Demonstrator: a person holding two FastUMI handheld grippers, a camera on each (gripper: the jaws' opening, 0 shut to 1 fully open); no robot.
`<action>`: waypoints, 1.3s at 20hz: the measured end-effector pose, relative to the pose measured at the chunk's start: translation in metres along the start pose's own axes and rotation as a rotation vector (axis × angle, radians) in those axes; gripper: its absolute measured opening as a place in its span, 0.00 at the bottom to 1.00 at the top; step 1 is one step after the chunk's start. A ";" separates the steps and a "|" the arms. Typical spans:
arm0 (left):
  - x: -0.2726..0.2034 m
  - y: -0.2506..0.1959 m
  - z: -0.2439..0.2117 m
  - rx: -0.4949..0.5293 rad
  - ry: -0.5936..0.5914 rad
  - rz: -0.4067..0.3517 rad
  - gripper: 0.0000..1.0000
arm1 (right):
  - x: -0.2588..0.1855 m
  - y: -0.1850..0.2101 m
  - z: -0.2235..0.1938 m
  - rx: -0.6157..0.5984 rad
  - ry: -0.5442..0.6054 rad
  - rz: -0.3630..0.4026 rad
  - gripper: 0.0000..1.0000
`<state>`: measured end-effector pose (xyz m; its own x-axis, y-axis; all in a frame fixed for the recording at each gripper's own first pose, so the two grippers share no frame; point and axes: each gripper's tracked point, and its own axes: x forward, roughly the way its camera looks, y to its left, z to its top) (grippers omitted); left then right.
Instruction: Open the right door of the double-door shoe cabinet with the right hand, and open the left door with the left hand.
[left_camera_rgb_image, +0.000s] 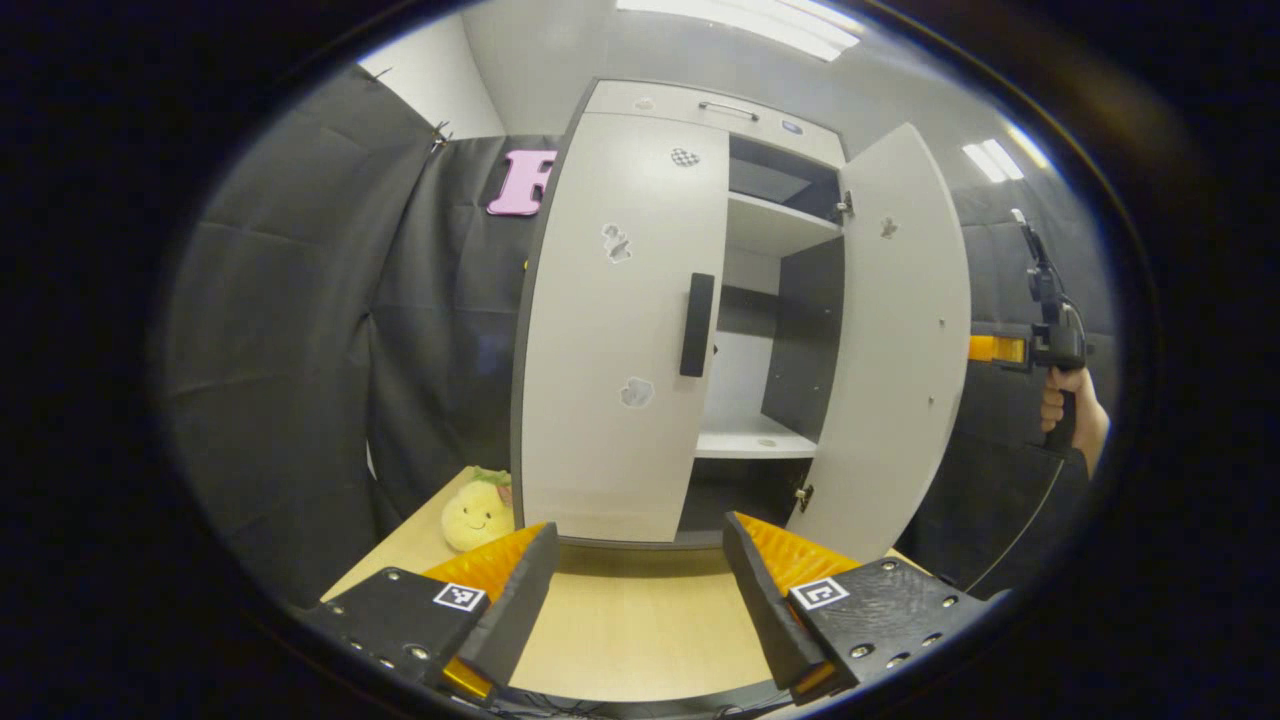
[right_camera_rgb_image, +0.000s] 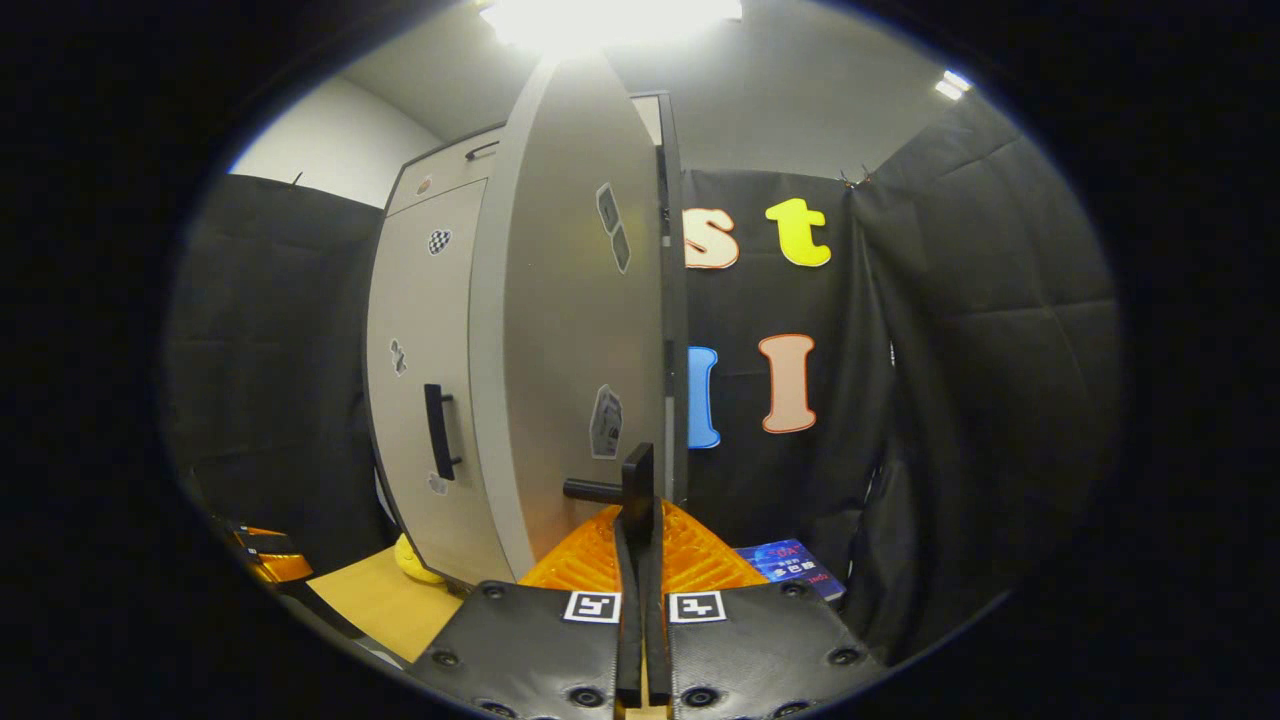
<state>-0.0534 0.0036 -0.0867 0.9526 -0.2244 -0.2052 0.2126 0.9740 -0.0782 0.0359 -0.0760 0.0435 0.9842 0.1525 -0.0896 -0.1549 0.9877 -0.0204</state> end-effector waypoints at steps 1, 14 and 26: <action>0.001 0.001 -0.001 -0.006 0.002 0.006 0.94 | 0.000 -0.010 0.000 -0.014 0.006 -0.024 0.03; 0.002 -0.002 -0.019 -0.063 0.063 -0.007 0.93 | -0.003 -0.016 -0.001 0.144 -0.003 -0.044 0.03; 0.015 -0.013 -0.013 -0.021 0.055 -0.104 0.94 | -0.079 -0.042 -0.008 0.168 0.005 -0.148 0.02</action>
<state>-0.0452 -0.0129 -0.1017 0.9120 -0.3264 -0.2483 0.3047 0.9445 -0.1225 -0.0358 -0.1303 0.0438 0.9947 0.0060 -0.1026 0.0078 0.9911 0.1329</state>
